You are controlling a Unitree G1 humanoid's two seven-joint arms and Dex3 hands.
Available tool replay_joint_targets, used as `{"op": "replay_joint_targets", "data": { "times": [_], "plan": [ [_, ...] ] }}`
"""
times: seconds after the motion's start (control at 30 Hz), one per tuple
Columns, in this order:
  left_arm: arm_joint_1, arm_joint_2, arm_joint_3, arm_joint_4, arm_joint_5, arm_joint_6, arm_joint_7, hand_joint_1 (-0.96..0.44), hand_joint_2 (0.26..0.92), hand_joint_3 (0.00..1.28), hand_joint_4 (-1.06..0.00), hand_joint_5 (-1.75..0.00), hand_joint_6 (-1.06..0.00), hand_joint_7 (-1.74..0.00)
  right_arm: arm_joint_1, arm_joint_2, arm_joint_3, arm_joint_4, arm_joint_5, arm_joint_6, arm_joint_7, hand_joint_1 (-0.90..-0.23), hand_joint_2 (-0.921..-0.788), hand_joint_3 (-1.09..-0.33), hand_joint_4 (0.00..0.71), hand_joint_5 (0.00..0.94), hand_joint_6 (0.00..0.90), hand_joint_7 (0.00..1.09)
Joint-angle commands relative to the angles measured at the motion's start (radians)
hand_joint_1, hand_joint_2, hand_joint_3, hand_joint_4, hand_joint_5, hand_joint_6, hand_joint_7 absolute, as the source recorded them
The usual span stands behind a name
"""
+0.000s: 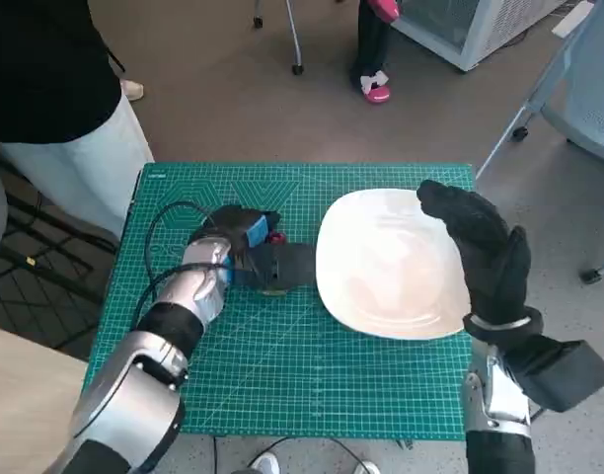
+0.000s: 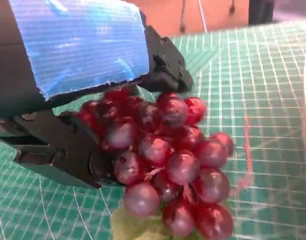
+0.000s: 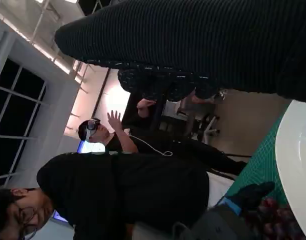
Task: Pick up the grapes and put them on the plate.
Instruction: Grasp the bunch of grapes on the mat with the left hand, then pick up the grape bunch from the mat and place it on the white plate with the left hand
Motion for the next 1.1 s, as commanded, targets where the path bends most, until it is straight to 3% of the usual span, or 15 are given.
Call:
{"op": "replay_joint_targets", "data": {
  "times": [0.03, 0.23, 1.1],
  "plan": [
    [0.041, -0.007, -0.020, 0.009, 0.011, 0.010, -0.019, 0.02, 0.912, 0.25, -0.43, -1.47, -0.54, -1.16, 0.009, 0.000, 0.000, 0.011, -0.008, 0.012, -0.003, -0.617, -0.921, -0.878, 0.368, 0.000, -0.001, 0.49],
    [0.031, -0.006, -0.018, 0.002, -0.002, 0.027, -0.045, 0.00, 0.920, 0.25, -0.40, -1.41, -0.52, -1.32, 0.008, 0.003, 0.002, 0.008, -0.011, 0.015, -0.009, -0.616, -0.921, -0.879, 0.368, 0.000, -0.001, 0.49],
    [0.020, 0.009, -0.012, -0.006, -0.010, 0.016, -0.094, 0.00, 0.921, 0.24, -0.43, -1.42, -0.50, -1.31, 0.004, 0.004, 0.002, 0.011, -0.009, 0.015, -0.008, -0.609, -0.921, -0.881, 0.368, 0.000, -0.001, 0.49]
  ]
}}
